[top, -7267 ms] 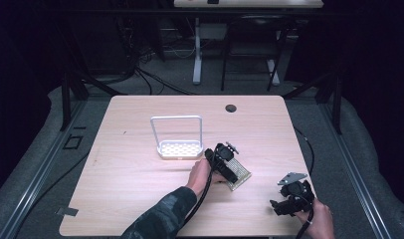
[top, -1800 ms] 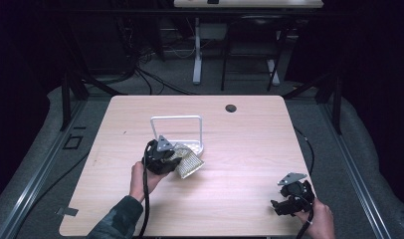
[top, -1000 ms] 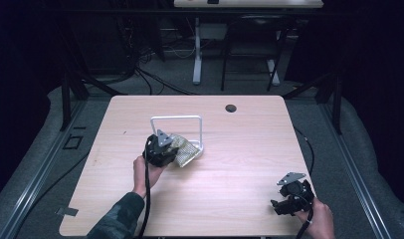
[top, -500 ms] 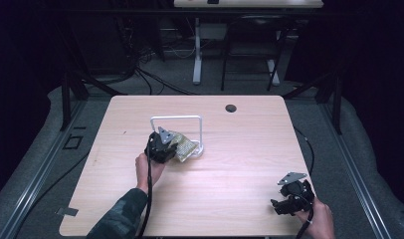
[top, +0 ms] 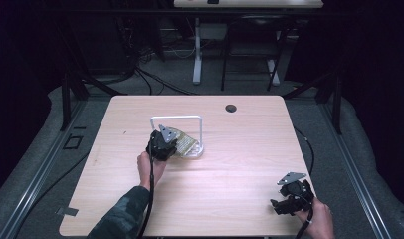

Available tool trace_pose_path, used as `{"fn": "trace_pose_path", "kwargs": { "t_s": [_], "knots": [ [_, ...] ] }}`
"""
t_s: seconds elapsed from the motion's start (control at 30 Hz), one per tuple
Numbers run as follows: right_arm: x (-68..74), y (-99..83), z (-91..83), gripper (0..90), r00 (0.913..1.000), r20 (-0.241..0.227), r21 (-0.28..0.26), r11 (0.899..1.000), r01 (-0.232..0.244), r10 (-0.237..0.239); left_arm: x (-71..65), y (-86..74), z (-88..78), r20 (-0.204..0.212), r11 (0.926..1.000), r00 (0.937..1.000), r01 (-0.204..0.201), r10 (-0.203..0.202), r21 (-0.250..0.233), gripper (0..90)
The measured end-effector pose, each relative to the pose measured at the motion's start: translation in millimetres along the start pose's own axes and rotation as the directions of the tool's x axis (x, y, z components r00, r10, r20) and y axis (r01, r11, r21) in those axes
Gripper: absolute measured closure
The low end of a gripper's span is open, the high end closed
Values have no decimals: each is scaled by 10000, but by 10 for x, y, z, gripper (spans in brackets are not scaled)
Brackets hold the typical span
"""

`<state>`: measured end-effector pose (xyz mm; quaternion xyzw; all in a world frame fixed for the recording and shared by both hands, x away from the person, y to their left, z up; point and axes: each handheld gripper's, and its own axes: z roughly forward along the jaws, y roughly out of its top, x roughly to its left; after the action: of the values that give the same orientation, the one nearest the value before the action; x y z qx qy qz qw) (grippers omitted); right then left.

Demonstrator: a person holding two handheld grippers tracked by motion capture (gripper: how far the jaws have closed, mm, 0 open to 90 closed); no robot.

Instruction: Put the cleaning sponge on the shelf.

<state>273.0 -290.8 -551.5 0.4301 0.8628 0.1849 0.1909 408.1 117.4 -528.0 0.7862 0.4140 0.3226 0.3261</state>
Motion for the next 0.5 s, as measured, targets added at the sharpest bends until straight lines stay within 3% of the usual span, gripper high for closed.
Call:
{"fn": "trace_pose_path", "kwargs": {
  "t_s": [0.5],
  "knots": [
    [12, -2, -24, 126, 10000, 68, -43, 10000, 53, -53, -52, -10, 110, 102, 9996, 9996, 253, -252, -140, 645]
  ]
}}
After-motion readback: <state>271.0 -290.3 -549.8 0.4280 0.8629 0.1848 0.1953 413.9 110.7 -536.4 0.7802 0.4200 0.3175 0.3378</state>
